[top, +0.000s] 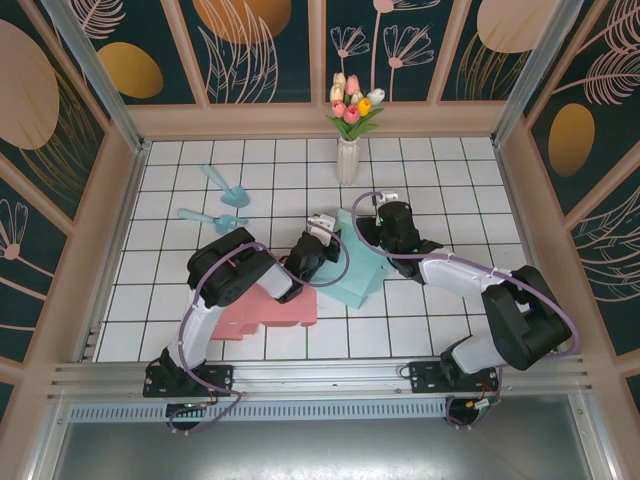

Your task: Fold the paper box

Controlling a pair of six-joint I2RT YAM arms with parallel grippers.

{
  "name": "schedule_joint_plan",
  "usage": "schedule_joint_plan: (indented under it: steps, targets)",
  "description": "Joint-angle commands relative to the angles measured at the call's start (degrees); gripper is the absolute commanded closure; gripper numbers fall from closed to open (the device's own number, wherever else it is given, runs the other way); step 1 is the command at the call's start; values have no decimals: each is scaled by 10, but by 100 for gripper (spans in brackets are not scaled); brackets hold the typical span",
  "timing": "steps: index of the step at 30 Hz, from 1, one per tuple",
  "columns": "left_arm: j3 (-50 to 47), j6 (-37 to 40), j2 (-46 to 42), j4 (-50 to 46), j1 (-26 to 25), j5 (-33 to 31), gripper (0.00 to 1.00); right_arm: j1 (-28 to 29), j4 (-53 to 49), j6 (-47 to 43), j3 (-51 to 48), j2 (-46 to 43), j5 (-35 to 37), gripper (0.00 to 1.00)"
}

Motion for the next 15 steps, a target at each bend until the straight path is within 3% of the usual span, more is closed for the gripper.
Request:
schedule_joint_plan:
  steps: [1, 10, 15]
  targets:
    - [7, -19, 14, -21, 8, -37, 100, -2, -45, 10, 0, 15, 9, 51]
    - [-2, -16, 2, -17, 7, -24, 100, -2, -44, 14, -3, 4, 3, 50]
    - [-5, -14, -13, -26, 7, -37, 100, 1, -48, 45, -5, -67, -39, 48]
